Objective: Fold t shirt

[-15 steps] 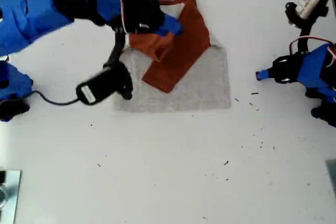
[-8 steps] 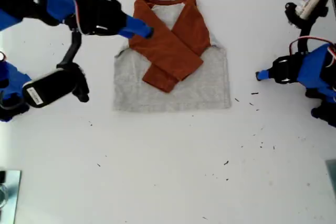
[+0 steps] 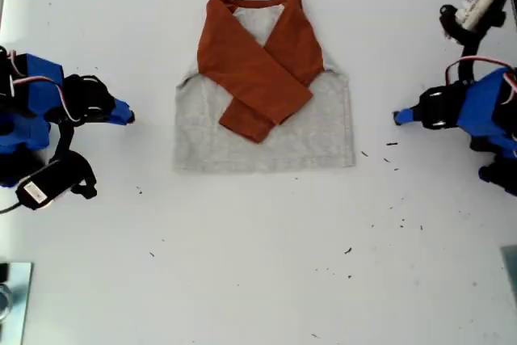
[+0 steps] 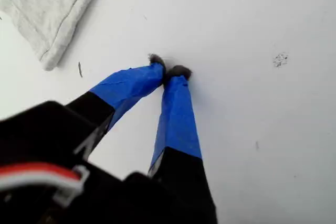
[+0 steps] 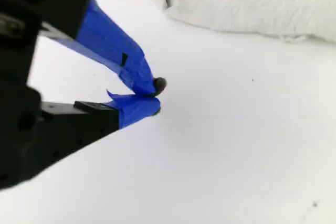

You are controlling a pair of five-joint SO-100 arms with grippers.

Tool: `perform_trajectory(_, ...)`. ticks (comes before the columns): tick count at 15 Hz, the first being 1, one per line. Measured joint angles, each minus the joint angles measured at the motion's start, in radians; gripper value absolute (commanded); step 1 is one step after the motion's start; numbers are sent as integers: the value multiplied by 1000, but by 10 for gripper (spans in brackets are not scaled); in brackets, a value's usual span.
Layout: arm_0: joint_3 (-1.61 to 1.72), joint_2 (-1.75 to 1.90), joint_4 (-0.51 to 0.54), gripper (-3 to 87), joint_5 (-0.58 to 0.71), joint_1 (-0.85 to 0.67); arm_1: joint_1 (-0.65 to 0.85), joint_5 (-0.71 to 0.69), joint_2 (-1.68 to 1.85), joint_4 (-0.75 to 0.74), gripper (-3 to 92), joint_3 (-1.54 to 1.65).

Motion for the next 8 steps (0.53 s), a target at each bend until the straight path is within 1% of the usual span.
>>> perform_trajectory(1,-83,-26,69,-3,-3,9,-5,17,-91,40,34,-77)
perform_trajectory(2,-227,-89,155,-3,-6,35,-14,26,-213,104,34,-218)
perform_trajectory(4,-597,-262,311,-3,-20,140,-69,38,-558,261,33,-666)
perform_trajectory(5,-793,-383,396,-3,-44,206,-114,52,-730,313,33,-890)
perform_trajectory(6,-953,-499,442,-3,-69,284,-161,74,-879,330,34,-1069)
perform_trajectory(7,-1062,-594,449,42,-89,351,-204,94,-999,328,43,-1189)
perform_trajectory(8,-1103,-663,446,170,-101,407,-236,109,-1088,328,151,-1258)
